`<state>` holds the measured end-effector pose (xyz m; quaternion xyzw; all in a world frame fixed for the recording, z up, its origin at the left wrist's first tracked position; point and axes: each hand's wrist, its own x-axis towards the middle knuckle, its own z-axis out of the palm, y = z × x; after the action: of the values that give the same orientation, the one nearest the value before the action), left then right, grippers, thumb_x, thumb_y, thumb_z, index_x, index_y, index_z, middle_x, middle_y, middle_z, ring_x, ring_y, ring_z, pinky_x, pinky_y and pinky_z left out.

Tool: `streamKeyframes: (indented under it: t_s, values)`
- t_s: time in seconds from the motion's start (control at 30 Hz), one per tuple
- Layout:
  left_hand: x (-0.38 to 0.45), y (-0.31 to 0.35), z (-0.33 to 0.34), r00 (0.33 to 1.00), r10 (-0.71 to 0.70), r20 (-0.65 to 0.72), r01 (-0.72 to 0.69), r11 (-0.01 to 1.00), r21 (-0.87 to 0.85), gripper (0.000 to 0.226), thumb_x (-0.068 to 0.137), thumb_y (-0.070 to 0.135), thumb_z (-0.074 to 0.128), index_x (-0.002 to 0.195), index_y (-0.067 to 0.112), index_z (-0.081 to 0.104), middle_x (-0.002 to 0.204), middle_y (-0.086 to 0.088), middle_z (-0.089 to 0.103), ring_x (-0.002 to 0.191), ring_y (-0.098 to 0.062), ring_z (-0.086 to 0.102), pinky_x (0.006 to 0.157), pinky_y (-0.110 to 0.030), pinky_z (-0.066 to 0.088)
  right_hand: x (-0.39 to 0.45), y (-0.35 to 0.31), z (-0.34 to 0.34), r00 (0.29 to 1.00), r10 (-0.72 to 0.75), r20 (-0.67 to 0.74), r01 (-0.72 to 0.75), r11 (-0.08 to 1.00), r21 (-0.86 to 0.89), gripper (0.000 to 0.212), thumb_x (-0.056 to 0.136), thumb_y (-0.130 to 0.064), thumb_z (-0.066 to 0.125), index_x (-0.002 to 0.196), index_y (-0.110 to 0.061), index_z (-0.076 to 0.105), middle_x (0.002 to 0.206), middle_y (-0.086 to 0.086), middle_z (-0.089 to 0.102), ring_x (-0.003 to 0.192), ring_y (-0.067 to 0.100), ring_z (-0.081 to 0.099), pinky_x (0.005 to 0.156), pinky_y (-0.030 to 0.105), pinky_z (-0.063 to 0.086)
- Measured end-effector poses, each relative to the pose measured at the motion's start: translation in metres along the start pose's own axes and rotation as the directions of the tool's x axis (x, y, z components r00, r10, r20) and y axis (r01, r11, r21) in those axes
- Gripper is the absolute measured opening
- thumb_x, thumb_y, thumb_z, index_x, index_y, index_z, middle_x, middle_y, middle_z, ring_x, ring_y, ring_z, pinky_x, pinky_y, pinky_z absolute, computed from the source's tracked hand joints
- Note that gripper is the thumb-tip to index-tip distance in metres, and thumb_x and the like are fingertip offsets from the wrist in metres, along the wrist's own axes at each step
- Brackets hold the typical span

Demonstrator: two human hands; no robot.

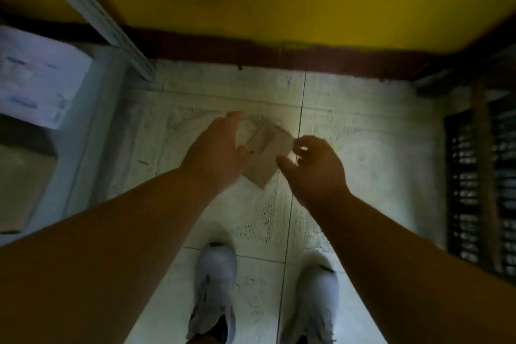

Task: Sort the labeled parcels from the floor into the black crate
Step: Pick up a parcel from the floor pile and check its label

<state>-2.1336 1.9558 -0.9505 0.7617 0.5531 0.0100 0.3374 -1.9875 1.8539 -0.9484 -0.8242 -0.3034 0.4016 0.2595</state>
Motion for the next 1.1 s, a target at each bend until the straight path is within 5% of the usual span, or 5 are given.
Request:
streamKeyframes:
  t_s: [0.33,0.53,0.77,0.97,1.1]
  values:
    - [0.08,-0.119,0.146,0.886,-0.344,0.311,0.335,0.939,0.085,0.098,0.09,0.044,0.067,0.158,0.027,-0.001,0.16,-0.011,0.03,0.123,-0.028,0.055,0.066,-0.024,0.046,0.086,0.104,0.127,0.89,0.302,0.341,-0.393,0.888,0.239,0.084,0.083,-0.042,0.076,0.15,-0.018,0.032,0.149,0.008,0.049,0.129,0.029,0.053,0.087,0.032,0.037]
    - [0.094,-0.111,0.131,0.821,-0.433,0.371,0.523,0.832,-0.186,0.089,0.089,0.035,0.068,0.158,0.025,0.012,0.153,-0.008,0.044,0.125,-0.025,0.052,0.073,-0.025,0.049,0.091,0.073,0.109,0.839,0.363,0.405,-0.528,0.72,0.45,0.026,0.096,-0.047,0.057,0.112,-0.026,0.061,0.1,-0.008,0.064,0.065,0.006,0.058,0.059,0.023,0.045]
    - [0.045,0.018,-0.028,0.956,-0.29,0.041,0.237,0.684,-0.69,0.045,0.091,0.02,0.065,0.134,0.026,0.051,0.126,0.006,0.062,0.074,0.003,0.067,0.044,-0.006,0.045,0.045,-0.065,-0.017,0.946,0.295,0.138,-0.311,0.698,0.645,0.029,0.094,-0.051,0.057,0.089,-0.024,0.064,0.059,-0.018,0.07,0.048,-0.002,0.064,0.052,0.028,0.042]
    - [-0.008,0.17,-0.246,0.987,-0.079,-0.14,-0.042,0.71,-0.703,0.035,0.09,0.029,0.071,0.124,0.028,0.066,0.112,0.008,0.072,0.093,-0.011,0.072,0.071,-0.036,0.063,-0.048,-0.253,-0.159,0.991,0.056,-0.121,0.039,0.743,0.668,0.033,0.093,-0.023,0.068,0.123,-0.016,0.057,0.105,-0.002,0.07,0.09,0.013,0.071,0.07,0.031,0.056]
    - [-0.066,0.248,-0.394,0.972,0.127,-0.196,-0.229,0.685,-0.691,0.043,0.092,0.022,0.069,0.134,0.028,0.06,0.12,0.01,0.069,0.099,-0.004,0.069,0.072,-0.027,0.06,-0.137,-0.354,-0.243,0.957,-0.171,-0.234,0.286,0.7,0.655,0.052,0.084,-0.006,0.076,0.129,-0.027,0.059,0.117,-0.001,0.071,0.103,0.021,0.071,0.07,0.045,0.062]
